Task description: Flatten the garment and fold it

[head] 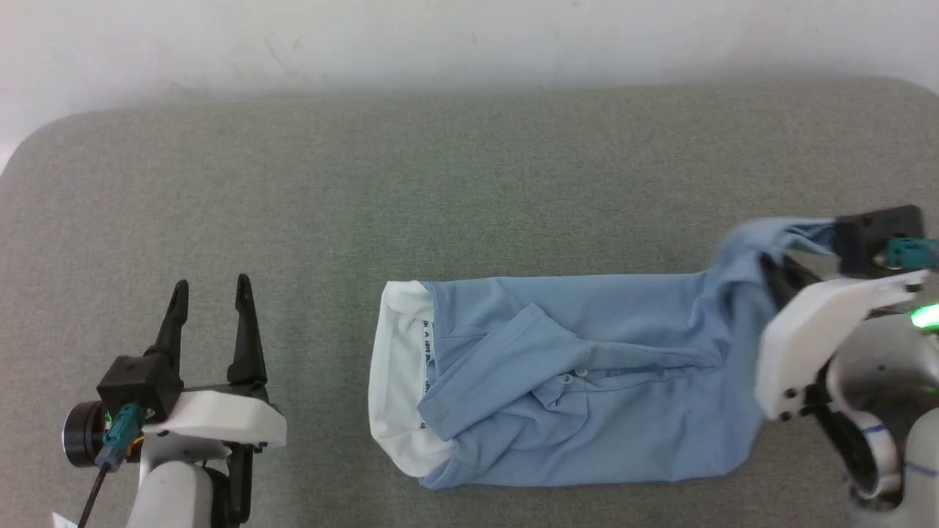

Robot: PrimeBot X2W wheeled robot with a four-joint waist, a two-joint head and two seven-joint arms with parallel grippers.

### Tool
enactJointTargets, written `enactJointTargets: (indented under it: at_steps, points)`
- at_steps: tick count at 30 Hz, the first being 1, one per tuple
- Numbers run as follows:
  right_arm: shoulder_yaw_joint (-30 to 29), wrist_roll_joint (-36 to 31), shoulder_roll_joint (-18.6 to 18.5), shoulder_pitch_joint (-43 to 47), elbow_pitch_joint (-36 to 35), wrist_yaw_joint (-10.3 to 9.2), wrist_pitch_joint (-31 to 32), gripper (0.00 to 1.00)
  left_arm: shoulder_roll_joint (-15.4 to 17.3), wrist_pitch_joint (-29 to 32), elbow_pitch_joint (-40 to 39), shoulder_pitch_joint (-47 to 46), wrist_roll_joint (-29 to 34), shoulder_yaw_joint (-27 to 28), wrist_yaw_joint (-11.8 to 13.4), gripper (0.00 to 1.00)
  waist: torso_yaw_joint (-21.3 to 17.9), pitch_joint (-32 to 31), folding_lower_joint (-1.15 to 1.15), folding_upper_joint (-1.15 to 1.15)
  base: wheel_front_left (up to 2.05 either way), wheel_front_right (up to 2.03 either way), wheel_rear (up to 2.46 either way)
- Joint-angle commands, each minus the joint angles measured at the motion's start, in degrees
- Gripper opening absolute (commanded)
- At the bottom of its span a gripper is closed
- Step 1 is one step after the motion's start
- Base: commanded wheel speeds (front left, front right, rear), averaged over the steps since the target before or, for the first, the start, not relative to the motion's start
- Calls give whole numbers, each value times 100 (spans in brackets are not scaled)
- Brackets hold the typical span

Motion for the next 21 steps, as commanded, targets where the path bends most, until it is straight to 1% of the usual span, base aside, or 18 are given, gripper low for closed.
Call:
enactJointTargets:
  at_steps: [1, 4, 6, 8, 11, 15, 21]
  points:
    - [290, 80, -16, 38, -323, -12, 115, 0, -31, -27, -15, -36, 49, 11, -34, 100, 15, 16, 0, 0, 0, 0, 0]
    - [1041, 208, -141, -35, -734, -12, 281, 0, -50, -27, -17, -60, 66, -5, -43, 100, 37, 41, 0, 0, 0, 0, 0]
    - [1519, 249, -247, -174, -748, -12, 298, 0, -65, -27, -25, -80, 73, -11, -45, 100, 51, 71, 0, 0, 0, 0, 0]
    - [1923, 250, -297, -375, -614, -12, 219, 0, -86, -27, -33, -110, 81, -26, -51, 100, 81, 110, 0, 0, 0, 0, 0]
    - [2517, 265, -287, -711, -191, -12, 16, 0, -122, -27, -50, -152, 92, -45, -56, 100, 130, 185, 0, 0, 0, 0, 0]
    - [3279, 356, -185, -1139, 632, -12, -340, 0, -166, -27, -52, -198, 113, -86, -77, 100, 221, 306, 0, 0, 0, 0, 0]
    - [4139, 663, -30, -1622, 1885, -12, -838, 0, -216, -27, -63, -256, 135, -105, -94, 100, 349, 482, 0, 0, 0, 0, 0]
